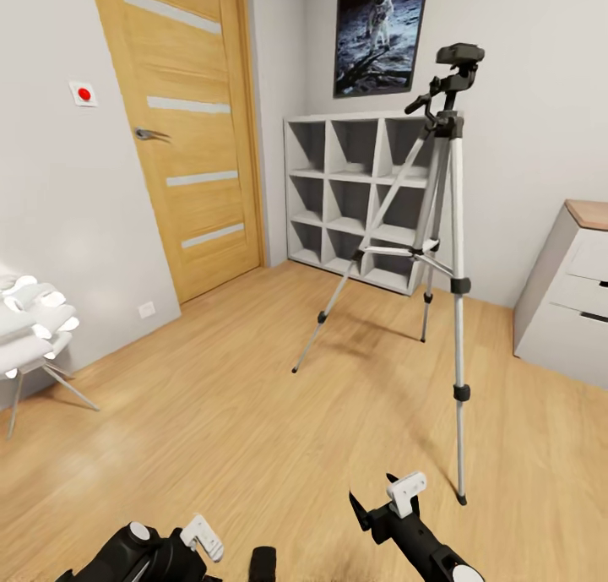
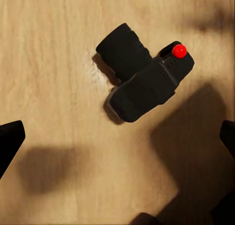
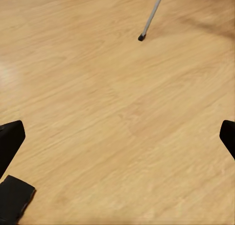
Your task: Attach the digital camera to the camera tripod in the bedroom.
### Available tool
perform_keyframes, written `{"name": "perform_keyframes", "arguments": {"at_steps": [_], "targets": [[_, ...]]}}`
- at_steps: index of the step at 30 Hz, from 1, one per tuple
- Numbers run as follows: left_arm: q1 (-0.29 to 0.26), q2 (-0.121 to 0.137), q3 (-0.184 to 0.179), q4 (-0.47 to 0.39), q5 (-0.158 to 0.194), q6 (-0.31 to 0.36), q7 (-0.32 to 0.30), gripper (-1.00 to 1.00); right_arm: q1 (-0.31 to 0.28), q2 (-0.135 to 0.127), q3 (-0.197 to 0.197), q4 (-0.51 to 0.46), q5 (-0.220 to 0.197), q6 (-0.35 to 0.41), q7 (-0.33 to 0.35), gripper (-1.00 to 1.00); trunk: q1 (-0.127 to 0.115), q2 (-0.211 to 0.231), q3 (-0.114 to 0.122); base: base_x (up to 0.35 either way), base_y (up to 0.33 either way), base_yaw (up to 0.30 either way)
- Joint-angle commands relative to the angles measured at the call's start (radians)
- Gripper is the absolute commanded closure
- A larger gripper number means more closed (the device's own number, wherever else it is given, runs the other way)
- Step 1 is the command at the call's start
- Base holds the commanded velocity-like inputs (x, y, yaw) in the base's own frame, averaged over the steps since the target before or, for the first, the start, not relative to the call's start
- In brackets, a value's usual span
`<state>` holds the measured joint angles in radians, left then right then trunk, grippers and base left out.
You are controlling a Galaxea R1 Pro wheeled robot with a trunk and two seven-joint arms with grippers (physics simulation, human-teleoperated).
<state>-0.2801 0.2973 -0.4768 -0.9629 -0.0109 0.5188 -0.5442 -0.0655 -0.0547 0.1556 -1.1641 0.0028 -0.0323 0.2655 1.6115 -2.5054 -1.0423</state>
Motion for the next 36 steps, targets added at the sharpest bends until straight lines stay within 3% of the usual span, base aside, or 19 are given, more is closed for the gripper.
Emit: {"name": "perform_keyframes", "arguments": {"at_steps": [1, 2, 3, 10, 14, 23, 31, 36], "targets": [[-0.001, -0.005, -0.013, -0.004, -0.001, 0.005, -0.001, -1.0, 0.0, -0.001, 0.001, 0.001, 0.0, -0.003, 0.001, -1.0, 0.0, -0.001, -0.005, 0.0, 0.0, 0.0], [-0.001, -0.007, -0.02, -0.006, -0.001, 0.005, -0.001, -1.0, 0.0, -0.001, 0.001, 0.002, 0.0, -0.004, 0.001, -1.0, 0.001, -0.001, -0.009, 0.0, 0.0, 0.0], [-0.001, -0.012, -0.058, -0.008, -0.003, 0.005, -0.001, -1.0, 0.0, -0.001, 0.001, 0.003, 0.0, -0.004, 0.001, -1.0, 0.001, -0.001, -0.013, 0.0, 0.0, 0.0], [-0.001, -0.014, -0.107, -0.009, -0.02, 0.006, 0.0, -1.0, 0.0, -0.001, 0.001, 0.004, 0.0, -0.004, 0.001, -1.0, 0.004, -0.003, -0.04, 0.0, 0.0, 0.0], [-0.001, -0.012, -0.112, -0.009, -0.024, 0.006, 0.0, -1.0, 0.0, -0.001, 0.001, 0.004, 0.0, -0.005, 0.001, -1.0, 0.006, -0.004, -0.055, 0.0, 0.0, 0.0], [-0.001, 0.042, -0.113, -0.011, -0.028, -0.019, -0.003, -1.0, 0.0, -0.001, 0.001, 0.014, 0.001, -0.006, 0.0, -1.0, 0.01, -0.006, -0.09, 0.0, 0.0, 0.0], [-0.005, 0.09, -0.1, -0.012, -0.037, -0.176, -0.003, -1.0, 0.0, -0.001, 0.001, 0.029, 0.001, -0.007, -0.025, -1.0, 0.014, -0.008, -0.121, 0.0, 0.0, 0.0], [-0.006, 0.096, -0.098, -0.011, -0.039, -0.232, -0.003, -1.0, 0.0, -0.001, 0.002, 0.033, 0.002, -0.007, -0.039, -1.0, 0.016, -0.009, -0.14, 0.0, 0.0, 0.0]]}}
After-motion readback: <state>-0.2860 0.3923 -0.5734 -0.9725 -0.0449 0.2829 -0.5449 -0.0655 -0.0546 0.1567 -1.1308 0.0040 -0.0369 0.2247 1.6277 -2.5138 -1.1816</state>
